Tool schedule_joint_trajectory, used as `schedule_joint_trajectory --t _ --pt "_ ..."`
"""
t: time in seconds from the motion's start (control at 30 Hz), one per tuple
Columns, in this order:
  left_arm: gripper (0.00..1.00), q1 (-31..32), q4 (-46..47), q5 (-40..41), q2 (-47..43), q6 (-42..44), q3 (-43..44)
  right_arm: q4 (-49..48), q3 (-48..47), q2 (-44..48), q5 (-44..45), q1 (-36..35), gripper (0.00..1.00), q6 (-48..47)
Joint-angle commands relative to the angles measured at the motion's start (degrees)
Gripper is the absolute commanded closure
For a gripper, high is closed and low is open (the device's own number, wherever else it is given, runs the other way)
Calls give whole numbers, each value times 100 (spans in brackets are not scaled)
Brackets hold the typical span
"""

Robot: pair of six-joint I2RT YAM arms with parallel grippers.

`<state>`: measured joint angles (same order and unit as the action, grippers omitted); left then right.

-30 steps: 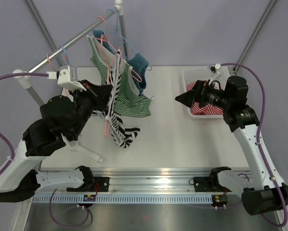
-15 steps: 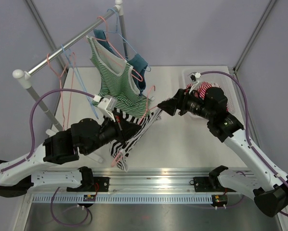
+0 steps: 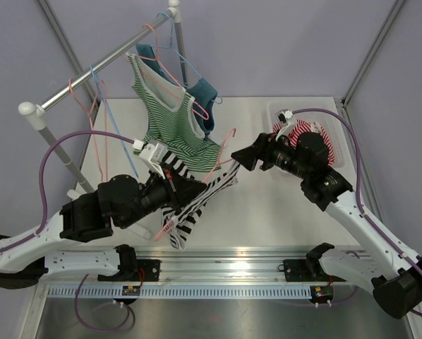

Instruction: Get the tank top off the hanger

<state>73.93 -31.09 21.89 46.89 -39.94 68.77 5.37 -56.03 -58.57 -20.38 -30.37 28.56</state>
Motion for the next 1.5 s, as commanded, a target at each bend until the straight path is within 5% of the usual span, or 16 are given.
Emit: schedule_joint_trajectory --t 0.0,0.33,0.6,0.9,1.4,1.47 --pt "100 34 543 280 -5 -5 180 -360 232 389 122 -48 13 -79" --pt "100 34 674 456 171 136 154 -634 672 1330 1062 -57 10 361" --pt "100 34 990 746 162 215 66 -684 812 909 184 -48 12 677" --pt "100 34 1175 799 180 189 22 -915 752 373 210 -66 20 450" --pt "100 34 1140 975 277 241 75 -1433 585 91 16 -65 14 493" --pt "100 34 1149 958 268 233 75 -1319 523 56 157 -65 26 441"
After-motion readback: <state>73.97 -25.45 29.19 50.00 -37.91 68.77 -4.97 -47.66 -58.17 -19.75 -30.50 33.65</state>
